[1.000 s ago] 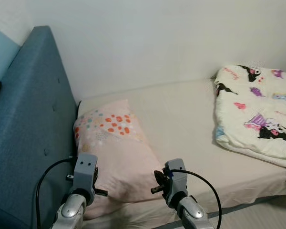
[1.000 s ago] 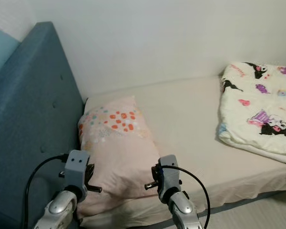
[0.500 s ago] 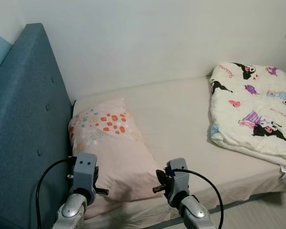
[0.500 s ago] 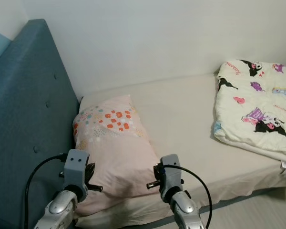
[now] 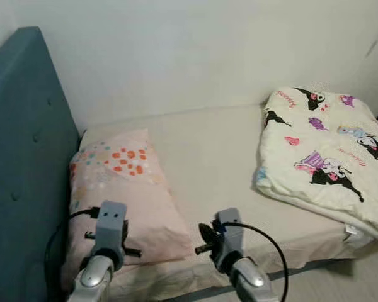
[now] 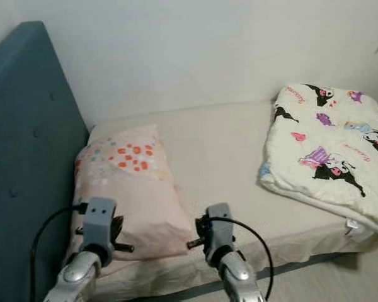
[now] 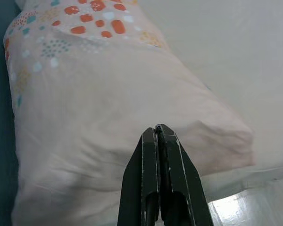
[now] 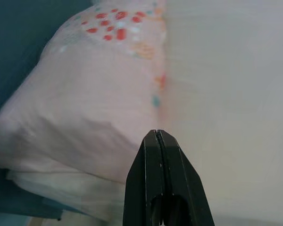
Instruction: Clean up the room
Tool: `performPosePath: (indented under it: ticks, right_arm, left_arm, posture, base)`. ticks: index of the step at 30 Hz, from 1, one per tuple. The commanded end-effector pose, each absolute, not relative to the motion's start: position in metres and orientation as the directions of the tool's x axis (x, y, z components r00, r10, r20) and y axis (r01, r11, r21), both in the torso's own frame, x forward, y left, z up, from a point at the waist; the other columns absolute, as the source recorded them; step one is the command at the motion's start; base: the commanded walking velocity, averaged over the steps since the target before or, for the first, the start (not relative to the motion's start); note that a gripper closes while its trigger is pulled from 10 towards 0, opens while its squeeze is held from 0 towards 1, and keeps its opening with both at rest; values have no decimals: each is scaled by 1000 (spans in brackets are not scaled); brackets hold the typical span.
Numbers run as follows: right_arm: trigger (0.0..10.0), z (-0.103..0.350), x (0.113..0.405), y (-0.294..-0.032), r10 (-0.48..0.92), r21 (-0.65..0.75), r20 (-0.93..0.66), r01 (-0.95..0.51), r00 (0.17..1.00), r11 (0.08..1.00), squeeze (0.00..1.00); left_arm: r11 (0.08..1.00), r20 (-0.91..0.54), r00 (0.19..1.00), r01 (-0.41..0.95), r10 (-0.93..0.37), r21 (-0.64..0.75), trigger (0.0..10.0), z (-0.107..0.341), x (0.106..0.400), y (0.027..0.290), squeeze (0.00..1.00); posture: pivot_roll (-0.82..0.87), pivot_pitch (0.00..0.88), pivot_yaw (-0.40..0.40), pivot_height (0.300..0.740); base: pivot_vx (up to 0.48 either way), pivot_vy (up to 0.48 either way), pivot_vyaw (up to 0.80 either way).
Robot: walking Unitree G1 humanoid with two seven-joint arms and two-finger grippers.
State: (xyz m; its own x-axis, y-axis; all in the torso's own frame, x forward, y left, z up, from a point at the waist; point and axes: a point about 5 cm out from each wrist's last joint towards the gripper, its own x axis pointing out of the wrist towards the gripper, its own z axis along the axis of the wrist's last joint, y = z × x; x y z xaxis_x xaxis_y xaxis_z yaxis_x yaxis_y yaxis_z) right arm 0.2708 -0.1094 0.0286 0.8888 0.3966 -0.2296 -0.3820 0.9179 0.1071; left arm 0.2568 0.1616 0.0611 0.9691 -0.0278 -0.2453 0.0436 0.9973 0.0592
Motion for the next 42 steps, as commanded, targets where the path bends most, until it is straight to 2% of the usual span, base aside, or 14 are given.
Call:
performPosePath:
  ticks: [1,10,26,29,42]
  right_arm:
    - [10000,24,268,-116,377,114,-251,-360,892,926,0]
    - [10000,24,268,-116,377,117,-251,-359,891,926,0]
    - [10000,23,267,-116,375,115,-254,-357,892,927,0]
    - [10000,23,267,-117,375,112,-253,-358,892,927,0]
    - [10000,19,268,-121,346,71,-268,-339,899,938,0]
  left_arm:
    - [996,-246,969,55,-37,68,10000,62,256,157,0]
    - [995,-273,960,73,-52,65,10000,60,258,159,0]
    - [993,-258,965,68,-42,95,10000,60,259,158,0]
    - [992,-258,965,77,-48,103,10000,59,258,159,0]
    - [997,-148,986,79,-77,4,10000,58,256,158,0]
  posture:
    - [-4,101,-26,737]
    - [-2,104,-23,737]
    - [-2,101,-19,737]
    - [-5,95,-17,737]
    - [-10,67,-14,737]
  base:
    - [0,-454,0]
    - [198,311,0]
    - [0,0,0]
    - [0,391,0]
    - [0,33,0]
